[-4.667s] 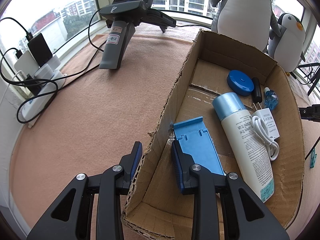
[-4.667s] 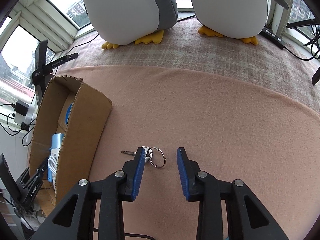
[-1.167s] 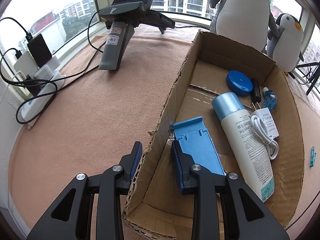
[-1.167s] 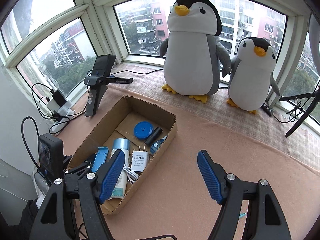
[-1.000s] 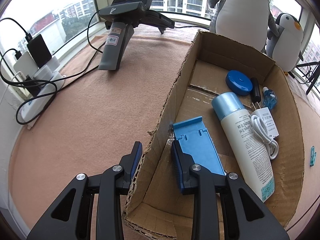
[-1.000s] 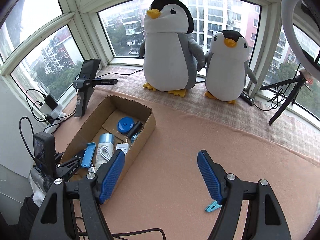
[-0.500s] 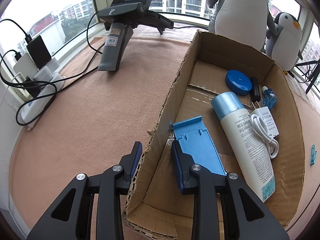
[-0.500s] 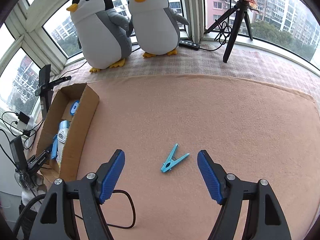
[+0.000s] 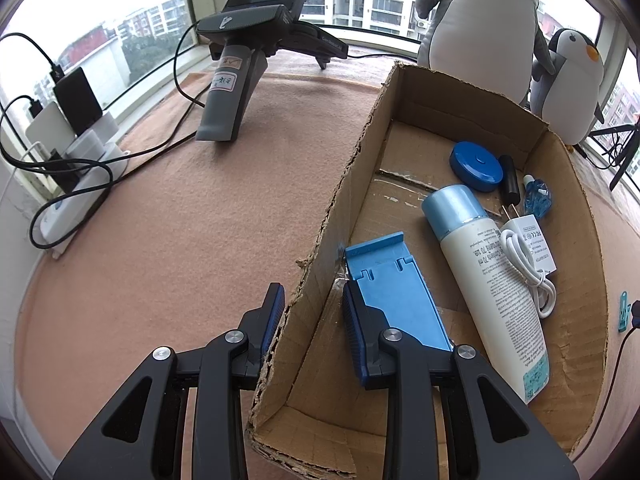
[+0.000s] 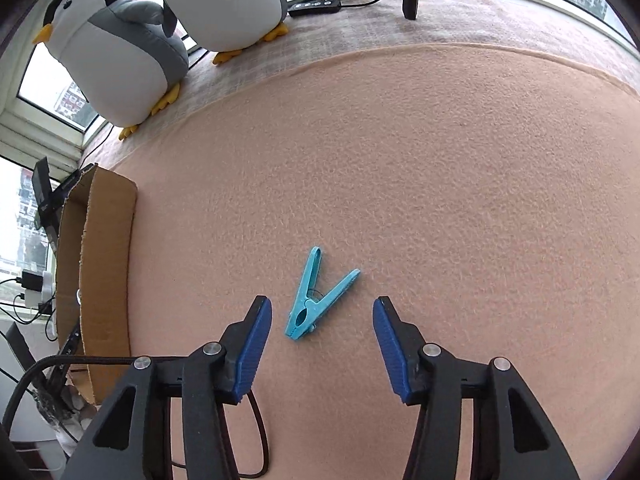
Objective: Organize rigid objects
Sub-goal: 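Move the right gripper to the blue clothespin and grasp it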
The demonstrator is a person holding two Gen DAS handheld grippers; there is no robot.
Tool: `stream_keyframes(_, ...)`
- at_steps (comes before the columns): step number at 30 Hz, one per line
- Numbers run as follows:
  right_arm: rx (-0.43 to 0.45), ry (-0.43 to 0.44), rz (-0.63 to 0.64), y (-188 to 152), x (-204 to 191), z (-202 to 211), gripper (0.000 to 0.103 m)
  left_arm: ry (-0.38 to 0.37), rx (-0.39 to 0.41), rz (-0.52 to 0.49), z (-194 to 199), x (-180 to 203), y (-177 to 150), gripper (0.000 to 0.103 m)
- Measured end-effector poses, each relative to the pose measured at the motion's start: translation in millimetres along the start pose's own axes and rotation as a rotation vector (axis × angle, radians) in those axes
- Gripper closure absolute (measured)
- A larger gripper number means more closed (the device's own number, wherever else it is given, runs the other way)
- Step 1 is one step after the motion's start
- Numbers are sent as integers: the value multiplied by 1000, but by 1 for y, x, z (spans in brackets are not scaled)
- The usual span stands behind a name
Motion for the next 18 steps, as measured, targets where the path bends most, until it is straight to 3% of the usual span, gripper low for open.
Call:
stream_keyframes(9,-12,-49,44,0,-7,-11,64,0,0,0,0,0,0,75)
stream_keyframes(18,-9,-147,153,0,-14,-13,83,-1,1,0,0,0,-1,75)
Point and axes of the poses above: each gripper's, at about its wrist camera, not at the fingertips, and z roughly against the way its jaws point, x to its right, y to its top, the point moved 5 cm from there along -z, roughly the way its jaws point, and after that the axes turned 2 degrees about -z, right-handed, at the moved point
